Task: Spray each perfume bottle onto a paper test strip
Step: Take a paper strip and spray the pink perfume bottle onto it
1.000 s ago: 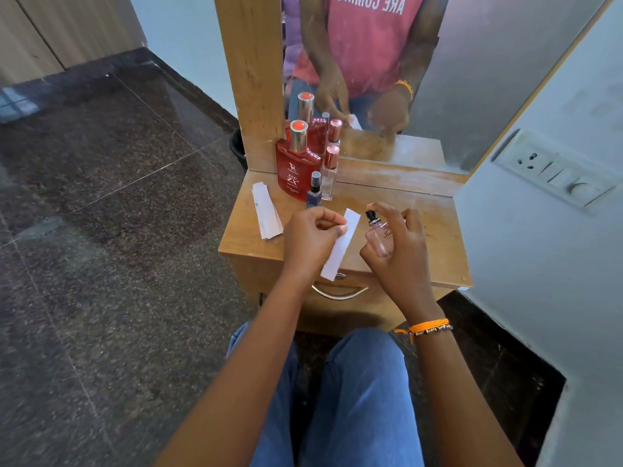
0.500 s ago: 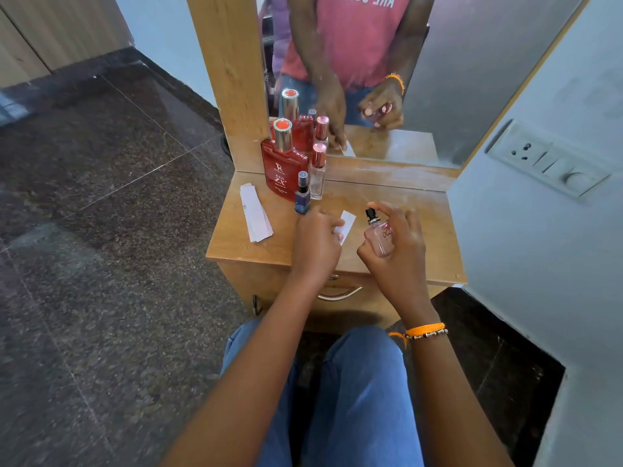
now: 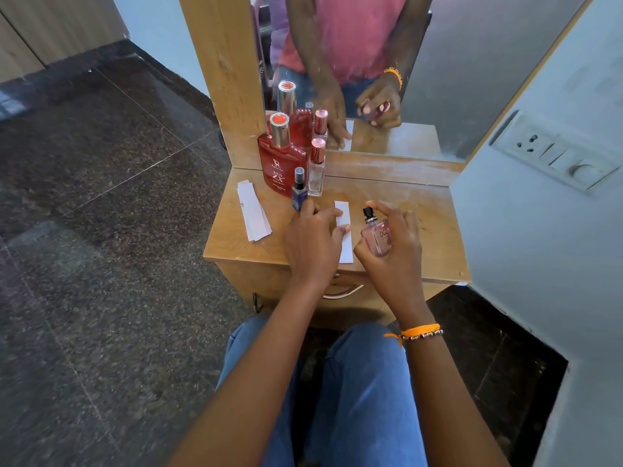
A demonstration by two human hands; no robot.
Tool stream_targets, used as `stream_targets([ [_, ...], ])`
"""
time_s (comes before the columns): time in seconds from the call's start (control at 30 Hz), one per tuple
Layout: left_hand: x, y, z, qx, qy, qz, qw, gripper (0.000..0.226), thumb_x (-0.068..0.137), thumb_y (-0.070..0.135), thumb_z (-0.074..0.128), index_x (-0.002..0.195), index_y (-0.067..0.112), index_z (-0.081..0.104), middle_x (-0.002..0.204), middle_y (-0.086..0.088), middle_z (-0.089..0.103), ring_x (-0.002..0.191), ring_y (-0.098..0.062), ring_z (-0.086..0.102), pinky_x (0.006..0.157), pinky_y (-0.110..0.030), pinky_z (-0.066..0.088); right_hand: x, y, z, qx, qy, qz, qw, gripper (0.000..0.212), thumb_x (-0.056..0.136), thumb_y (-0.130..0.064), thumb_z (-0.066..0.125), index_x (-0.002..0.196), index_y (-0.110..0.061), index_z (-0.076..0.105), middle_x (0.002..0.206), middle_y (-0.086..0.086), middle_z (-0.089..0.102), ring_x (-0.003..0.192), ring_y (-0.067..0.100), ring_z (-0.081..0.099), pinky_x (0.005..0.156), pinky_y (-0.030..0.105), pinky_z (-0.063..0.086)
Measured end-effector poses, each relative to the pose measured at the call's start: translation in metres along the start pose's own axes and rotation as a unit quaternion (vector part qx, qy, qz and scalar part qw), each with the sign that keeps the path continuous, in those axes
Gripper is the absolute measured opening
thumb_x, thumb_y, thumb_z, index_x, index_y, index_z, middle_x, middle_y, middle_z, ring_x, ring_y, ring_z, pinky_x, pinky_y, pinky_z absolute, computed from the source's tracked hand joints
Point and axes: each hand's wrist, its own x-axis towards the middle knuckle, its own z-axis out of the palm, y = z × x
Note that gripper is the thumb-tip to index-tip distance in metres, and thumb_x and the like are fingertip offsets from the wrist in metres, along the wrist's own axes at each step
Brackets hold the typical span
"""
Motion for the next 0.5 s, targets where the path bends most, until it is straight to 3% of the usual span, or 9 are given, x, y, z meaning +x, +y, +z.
stream_targets([
  [0.07, 0.0, 0.001, 0.0, -0.007, 0.008, 0.002, 1.0, 0.028, 0.083, 0.028, 0.069, 0.11, 0.02, 0.069, 0.103, -0.002, 0.06, 0.09, -0.018, 0.058, 0.069, -0.026, 0.044, 0.0, 0.0, 0.0, 0.001, 0.002, 0.001, 1.0, 0.056, 0.075, -0.006, 0.068, 0.124, -0.028, 0.053, 0.109, -0.005, 0.047, 0.096, 0.014, 0.053, 0.084, 0.024, 0.048],
  [0.13, -0.002, 0.002, -0.004, -0.036, 0.02, 0.003, 0.999, 0.025, 0.086, 0.023, 0.065, 0.111, 0.018, 0.069, 0.1, -0.002, 0.061, 0.087, -0.017, 0.059, 0.067, -0.023, 0.042, 0.001, -0.002, -0.002, 0.009, 0.002, 0.004, 1.0, 0.056, 0.078, -0.007, 0.068, 0.127, -0.028, 0.051, 0.109, -0.002, 0.047, 0.093, 0.005, 0.05, 0.082, 0.014, 0.043],
  [0.23, -0.008, 0.005, -0.017, -0.157, -0.012, 0.017, 0.987, 0.021, 0.09, 0.011, 0.058, 0.108, 0.015, 0.069, 0.097, 0.002, 0.06, 0.088, -0.011, 0.058, 0.071, -0.015, 0.045, 0.002, -0.006, -0.004, 0.062, -0.011, 0.027, 0.998, 0.056, 0.085, -0.014, 0.069, 0.13, -0.032, 0.044, 0.116, 0.0, 0.047, 0.097, -0.008, 0.047, 0.085, 0.002, 0.037],
  [0.4, -0.024, 0.011, -0.038, -0.297, -0.168, -0.005, 0.94, 0.029, 0.09, 0.012, 0.058, 0.117, 0.022, 0.064, 0.111, 0.003, 0.067, 0.1, -0.008, 0.062, 0.086, -0.022, 0.051, 0.002, -0.015, -0.005, 0.177, -0.035, 0.091, 0.979, 0.042, 0.093, -0.037, 0.053, 0.132, -0.031, 0.04, 0.13, 0.0, 0.044, 0.116, 0.007, 0.051, 0.099, 0.022, 0.044],
  [0.5, -0.028, 0.017, -0.041, -0.348, -0.167, -0.05, 0.921, 0.033, 0.085, 0.015, 0.066, 0.117, 0.023, 0.064, 0.109, 0.007, 0.069, 0.098, -0.003, 0.065, 0.085, -0.021, 0.052, 0.001, -0.02, -0.004, 0.249, -0.073, 0.119, 0.958, 0.039, 0.095, -0.053, 0.039, 0.131, -0.038, 0.044, 0.135, 0.011, 0.044, 0.12, 0.011, 0.055, 0.105, 0.036, 0.046],
])
